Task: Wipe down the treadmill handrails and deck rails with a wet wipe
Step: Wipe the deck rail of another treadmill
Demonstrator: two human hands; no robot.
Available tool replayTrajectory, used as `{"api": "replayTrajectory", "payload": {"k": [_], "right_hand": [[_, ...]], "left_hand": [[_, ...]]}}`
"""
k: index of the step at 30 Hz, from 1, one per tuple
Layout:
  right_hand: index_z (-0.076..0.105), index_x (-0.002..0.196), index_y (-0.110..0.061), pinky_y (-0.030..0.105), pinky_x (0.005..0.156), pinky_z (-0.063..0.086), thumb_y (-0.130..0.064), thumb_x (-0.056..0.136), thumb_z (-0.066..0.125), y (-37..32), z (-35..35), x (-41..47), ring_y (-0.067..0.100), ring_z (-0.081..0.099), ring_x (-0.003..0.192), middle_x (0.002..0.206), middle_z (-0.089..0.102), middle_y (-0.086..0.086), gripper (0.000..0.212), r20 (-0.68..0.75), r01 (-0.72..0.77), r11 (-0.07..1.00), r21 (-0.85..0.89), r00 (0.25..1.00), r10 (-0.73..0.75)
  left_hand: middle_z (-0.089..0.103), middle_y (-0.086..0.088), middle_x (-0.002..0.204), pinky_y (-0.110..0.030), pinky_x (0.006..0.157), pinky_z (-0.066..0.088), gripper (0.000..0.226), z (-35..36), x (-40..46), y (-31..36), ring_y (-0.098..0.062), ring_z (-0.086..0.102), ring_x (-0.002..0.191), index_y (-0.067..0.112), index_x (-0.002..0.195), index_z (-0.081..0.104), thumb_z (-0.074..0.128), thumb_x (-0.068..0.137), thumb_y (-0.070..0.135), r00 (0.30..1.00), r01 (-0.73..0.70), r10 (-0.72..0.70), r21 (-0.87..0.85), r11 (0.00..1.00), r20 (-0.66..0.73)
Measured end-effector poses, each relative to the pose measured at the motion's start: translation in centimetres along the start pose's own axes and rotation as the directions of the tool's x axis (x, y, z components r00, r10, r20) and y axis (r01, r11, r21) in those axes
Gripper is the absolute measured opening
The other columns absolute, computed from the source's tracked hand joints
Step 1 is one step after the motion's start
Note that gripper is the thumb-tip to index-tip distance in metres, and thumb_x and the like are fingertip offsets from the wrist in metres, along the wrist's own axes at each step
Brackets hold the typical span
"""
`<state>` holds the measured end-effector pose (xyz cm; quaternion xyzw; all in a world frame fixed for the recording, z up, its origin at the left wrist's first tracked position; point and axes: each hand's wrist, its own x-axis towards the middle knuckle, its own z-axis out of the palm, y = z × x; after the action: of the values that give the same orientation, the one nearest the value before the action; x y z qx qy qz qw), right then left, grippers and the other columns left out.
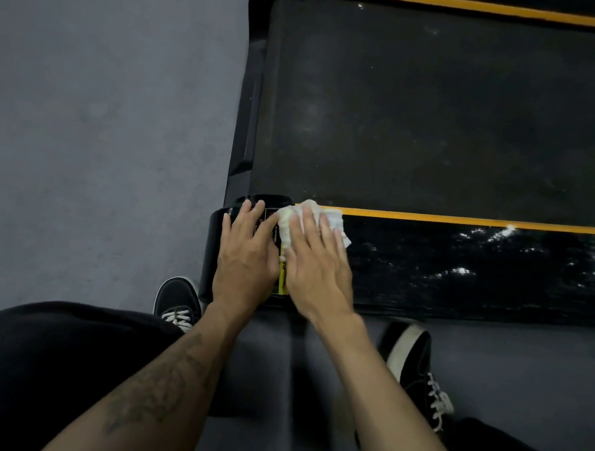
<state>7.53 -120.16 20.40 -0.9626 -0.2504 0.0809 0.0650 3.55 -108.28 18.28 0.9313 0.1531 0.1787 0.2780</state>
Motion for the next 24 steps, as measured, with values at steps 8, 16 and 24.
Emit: {"api": "replayTrajectory", "payload": {"k": [8,16,24], "right_hand": [[0.012,0.165,-0.017,0.045,0.129,0.004,-0.038,0.110,0.029,0.0,0.4,-1.1,0.025,0.000,0.159,0.172,-0.002,0.003,0.061,-0.045,-0.201,0.979,0.043,0.978,0.203],[0.011,0.165,-0.022,0.042,0.129,0.001,-0.039,0.110,0.026,1.9,0.0,-1.6,0.020,-0.002,0.159,0.172,-0.002,0.000,0.059,-0.048,-0.162,0.986,0.041,0.985,0.164],[0.008,0.165,-0.025,0.040,0.129,-0.003,-0.040,0.111,0.025,2.6,0.0,-1.6,0.018,-0.004,0.159,0.172,-0.004,-0.004,0.059,0.019,0.015,0.999,-0.038,1.000,-0.015]], "left_hand": [[0.052,-0.018,0.151,-0.060,0.125,0.019,0.041,0.1,0.0,-0.2,-0.036,0.036,0.150,0.004,0.134,0.065,0.059,0.094,0.001,1.000,-0.001,0.002,-0.026,1.000,0.010],[0.051,-0.016,0.152,-0.057,0.126,0.017,0.039,0.3,0.0,-0.5,-0.033,0.035,0.150,0.005,0.135,0.064,0.057,0.097,0.006,1.000,0.003,-0.002,-0.041,0.999,0.010],[0.053,-0.015,0.150,-0.055,0.126,0.018,0.037,0.3,0.0,-0.4,-0.033,0.037,0.149,0.005,0.133,0.065,0.061,0.097,0.008,1.000,-0.002,0.002,-0.030,1.000,-0.004]]}}
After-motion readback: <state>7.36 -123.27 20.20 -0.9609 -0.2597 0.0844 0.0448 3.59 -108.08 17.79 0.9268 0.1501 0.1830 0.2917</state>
